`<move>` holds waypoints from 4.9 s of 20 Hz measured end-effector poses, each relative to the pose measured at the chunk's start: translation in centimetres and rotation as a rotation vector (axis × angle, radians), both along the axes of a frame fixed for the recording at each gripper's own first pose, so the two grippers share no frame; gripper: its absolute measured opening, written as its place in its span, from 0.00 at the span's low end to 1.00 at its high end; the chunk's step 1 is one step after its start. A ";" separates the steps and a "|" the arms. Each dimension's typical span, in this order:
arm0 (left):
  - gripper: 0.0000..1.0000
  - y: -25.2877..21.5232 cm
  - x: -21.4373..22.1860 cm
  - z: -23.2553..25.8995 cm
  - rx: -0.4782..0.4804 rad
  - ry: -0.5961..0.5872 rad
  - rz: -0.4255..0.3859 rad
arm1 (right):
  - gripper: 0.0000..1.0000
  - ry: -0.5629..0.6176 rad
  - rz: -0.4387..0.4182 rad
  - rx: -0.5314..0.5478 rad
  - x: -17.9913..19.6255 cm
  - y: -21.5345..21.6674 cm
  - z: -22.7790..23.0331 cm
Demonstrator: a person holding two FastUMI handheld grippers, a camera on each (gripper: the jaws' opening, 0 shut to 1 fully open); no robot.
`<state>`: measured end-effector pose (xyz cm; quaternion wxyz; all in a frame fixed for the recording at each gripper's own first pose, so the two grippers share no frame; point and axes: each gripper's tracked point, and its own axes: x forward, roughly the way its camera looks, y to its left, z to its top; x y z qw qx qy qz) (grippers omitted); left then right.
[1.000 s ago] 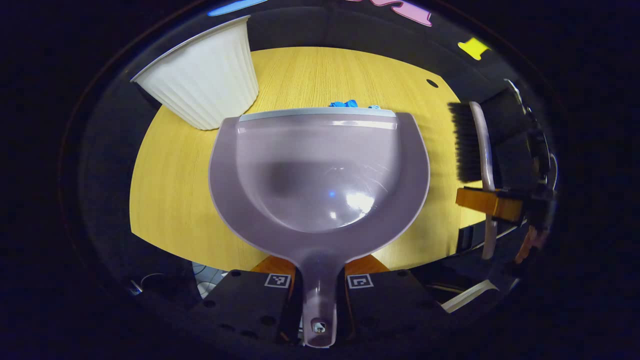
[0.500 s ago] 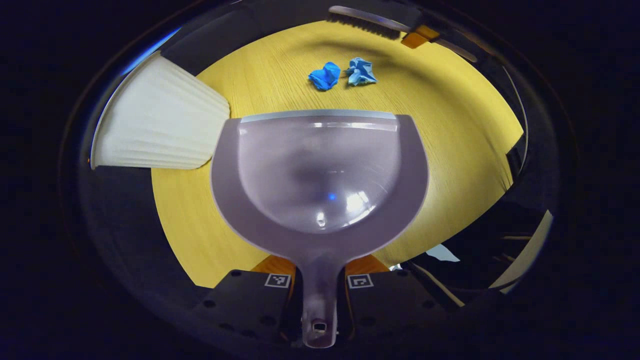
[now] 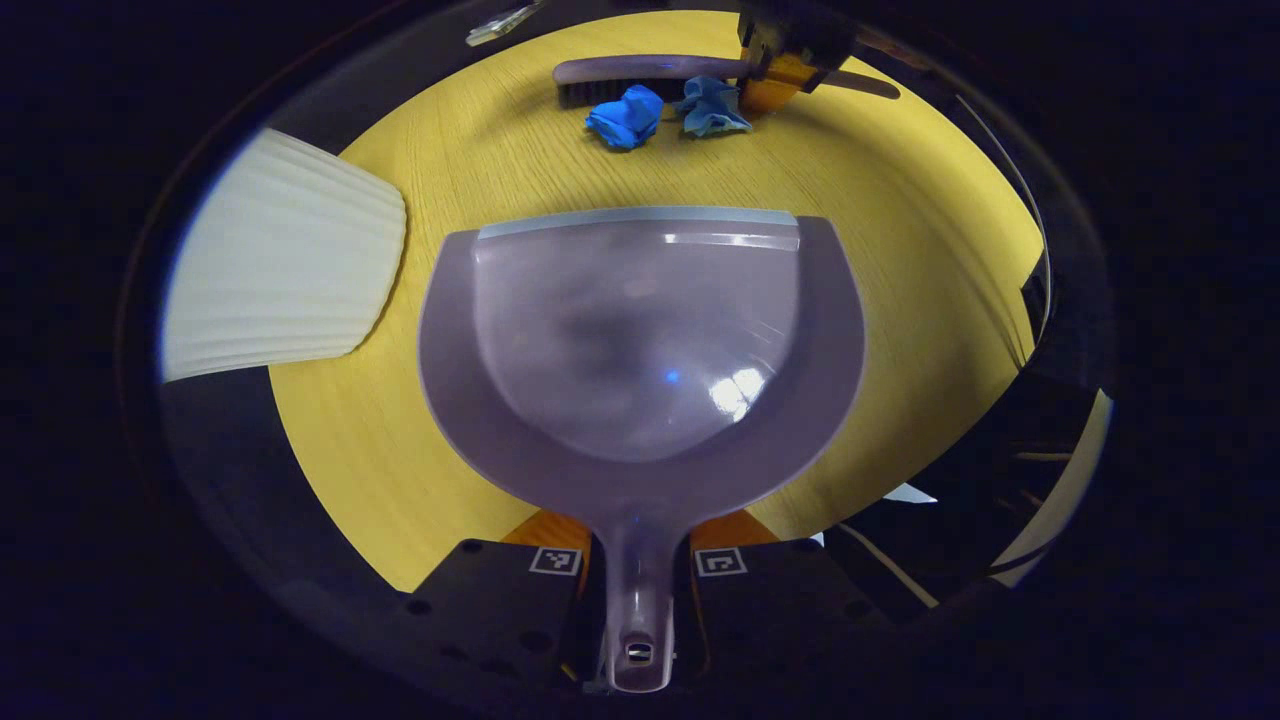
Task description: Pick up the small broom and dustpan from the desktop, sweep the trash into the dustpan with the broom, and then empty the trash into the garbage bin.
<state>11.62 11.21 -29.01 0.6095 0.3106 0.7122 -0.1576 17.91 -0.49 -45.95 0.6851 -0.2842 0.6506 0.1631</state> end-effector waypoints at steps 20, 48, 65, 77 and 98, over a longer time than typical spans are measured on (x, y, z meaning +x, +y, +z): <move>0.27 0.5 -1.1 -1.5 -0.119 -0.237 -0.037 | 0.19 0.202 -0.219 0.719 -6.5 5.7 5.3; 0.24 7.4 3.2 -8.0 1.110 -0.659 -0.769 | 0.19 -0.256 -0.791 0.922 -21.9 -8.1 -7.4; 0.24 6.8 -1.2 -16.7 0.377 -1.119 -0.390 | 0.19 -0.262 -0.788 0.909 -22.0 -6.3 -6.4; 0.24 -6.7 -11.5 -40.8 -0.357 -0.694 0.163 | 0.19 -0.296 -0.856 0.641 -22.0 -5.3 -7.9; 0.25 -11.0 -14.4 -51.5 -0.103 -0.113 0.426 | 0.20 0.052 -0.981 0.173 -25.5 -2.8 -24.0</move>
